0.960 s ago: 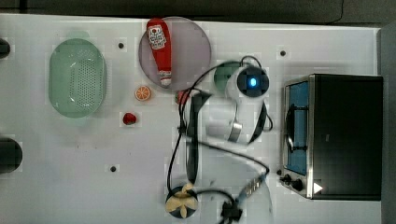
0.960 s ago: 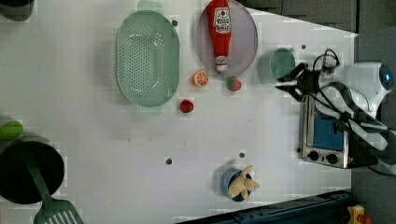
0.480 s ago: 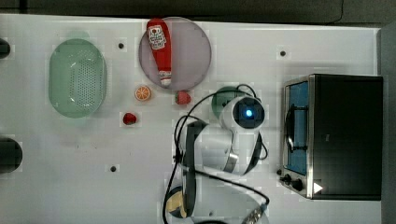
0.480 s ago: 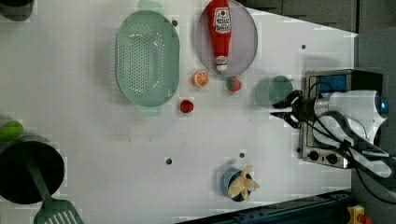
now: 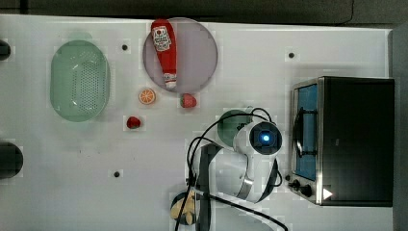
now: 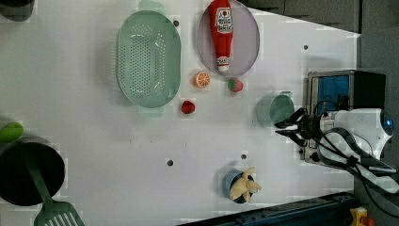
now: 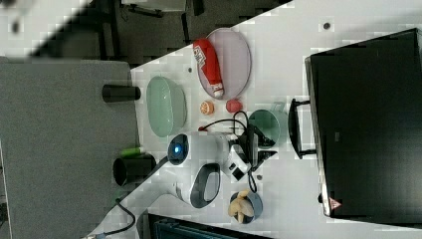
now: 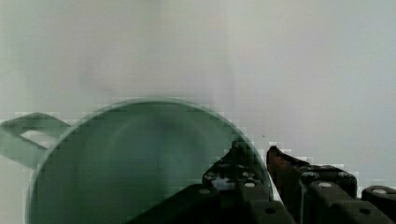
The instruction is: Drag mug backwards.
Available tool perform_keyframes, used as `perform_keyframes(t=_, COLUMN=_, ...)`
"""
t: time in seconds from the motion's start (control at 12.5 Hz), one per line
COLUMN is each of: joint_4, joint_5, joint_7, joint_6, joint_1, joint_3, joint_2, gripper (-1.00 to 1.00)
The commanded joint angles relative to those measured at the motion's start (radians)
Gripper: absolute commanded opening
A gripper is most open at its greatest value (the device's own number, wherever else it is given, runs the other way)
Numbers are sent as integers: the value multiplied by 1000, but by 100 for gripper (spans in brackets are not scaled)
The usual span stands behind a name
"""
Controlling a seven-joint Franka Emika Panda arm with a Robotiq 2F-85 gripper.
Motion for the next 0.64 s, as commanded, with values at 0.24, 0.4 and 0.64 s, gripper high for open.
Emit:
perform_keyframes(t=0.24, joint_4=-37, joint_5=12, joint_7=12, joint_6=-95, joint_1=10, joint_3=-37, joint_2=-53, gripper=-65)
perform_keyframes(t=0.4, joint_4=-31, joint_5=10, joint_7=11, joint_6=-176, joint_1=10, joint_3=-45, joint_2=-59, gripper=-65)
perform_keyframes(t=0.64, joint_4=-24, joint_5=-12, joint_7=11, joint_6=-265, joint_1=10, joint_3=-50, joint_2=-61, gripper=-65)
